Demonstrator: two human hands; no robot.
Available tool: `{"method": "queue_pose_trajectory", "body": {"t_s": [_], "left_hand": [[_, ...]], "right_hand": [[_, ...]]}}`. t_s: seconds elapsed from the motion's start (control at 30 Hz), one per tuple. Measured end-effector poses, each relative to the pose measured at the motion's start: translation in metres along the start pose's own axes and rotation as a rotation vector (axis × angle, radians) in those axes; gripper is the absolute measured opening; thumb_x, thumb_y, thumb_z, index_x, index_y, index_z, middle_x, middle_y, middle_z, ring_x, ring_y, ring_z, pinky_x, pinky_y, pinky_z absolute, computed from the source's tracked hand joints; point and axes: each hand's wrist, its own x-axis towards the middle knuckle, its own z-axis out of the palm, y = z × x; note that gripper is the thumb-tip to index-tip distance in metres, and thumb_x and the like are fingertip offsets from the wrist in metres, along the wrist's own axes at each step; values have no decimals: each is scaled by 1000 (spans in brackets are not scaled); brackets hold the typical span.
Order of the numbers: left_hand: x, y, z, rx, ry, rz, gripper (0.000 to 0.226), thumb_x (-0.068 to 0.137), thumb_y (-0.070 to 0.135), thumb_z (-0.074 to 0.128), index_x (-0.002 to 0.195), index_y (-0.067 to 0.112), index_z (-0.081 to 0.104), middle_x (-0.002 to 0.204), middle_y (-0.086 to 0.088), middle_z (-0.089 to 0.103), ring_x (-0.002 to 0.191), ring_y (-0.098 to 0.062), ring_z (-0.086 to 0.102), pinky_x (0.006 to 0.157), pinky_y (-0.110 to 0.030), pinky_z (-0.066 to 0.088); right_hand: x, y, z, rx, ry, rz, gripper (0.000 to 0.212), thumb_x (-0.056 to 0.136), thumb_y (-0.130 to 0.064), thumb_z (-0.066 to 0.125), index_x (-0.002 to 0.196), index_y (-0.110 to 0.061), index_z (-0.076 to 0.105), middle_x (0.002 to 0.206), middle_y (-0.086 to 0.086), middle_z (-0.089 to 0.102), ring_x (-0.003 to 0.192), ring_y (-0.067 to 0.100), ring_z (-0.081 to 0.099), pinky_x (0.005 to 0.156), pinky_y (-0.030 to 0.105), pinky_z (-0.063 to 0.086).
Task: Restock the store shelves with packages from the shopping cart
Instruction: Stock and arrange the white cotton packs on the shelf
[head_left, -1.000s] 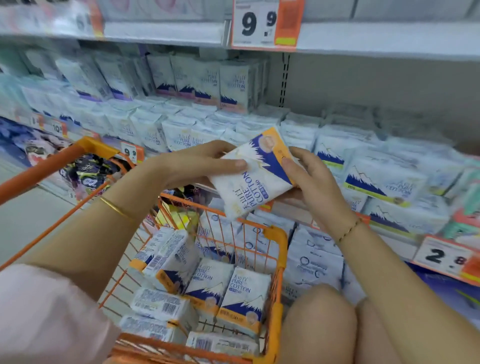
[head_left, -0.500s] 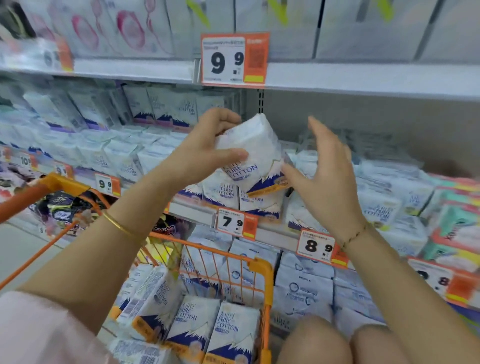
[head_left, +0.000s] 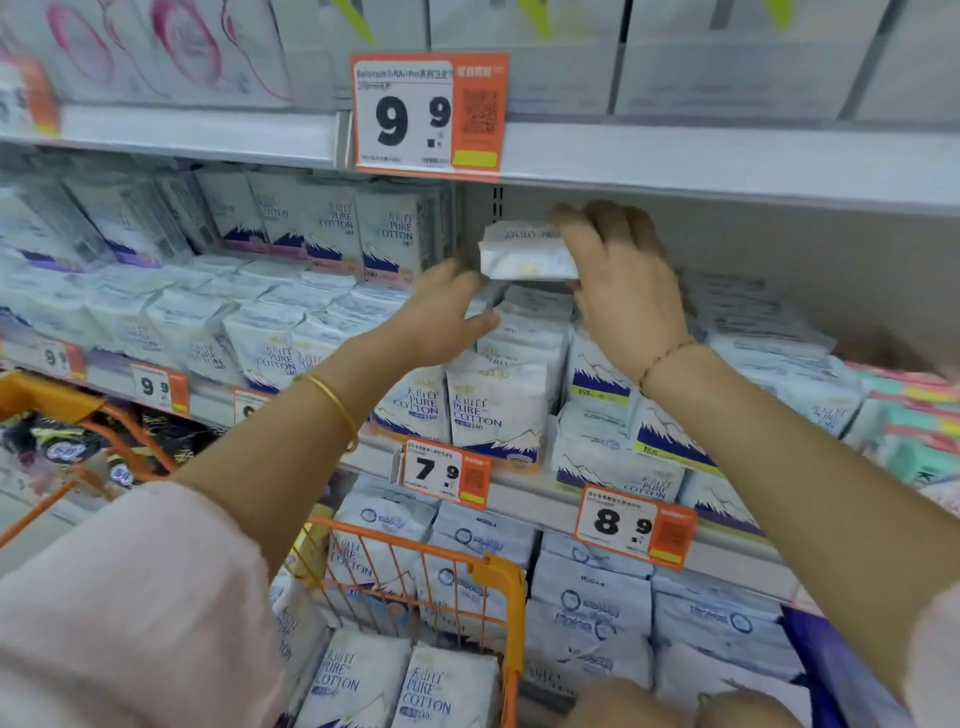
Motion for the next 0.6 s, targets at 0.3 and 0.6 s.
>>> {"method": "queue_pose_trajectory", "body": {"t_s": [0.3,0.6], "left_hand": [[69,-9,38,257,-276,-45,52,100,41,23,149,24,19,158,-7,9,145,-28,6,116,-52,8],[81,-13,51,276,-379,-44,56,97,54,13,149,32,15,159,5,-1,147,-21,-2,114,-56,-2]], "right_hand": [[54,20,72,175,-279,108,57,87,1,50,140,-11,30,135,19,39,122,37,39,90,45,44],[72,41,102,383,-369,248,60,88,-7,58,139,-6,29,143,22,27,114,40,49,98,43,42]]}}
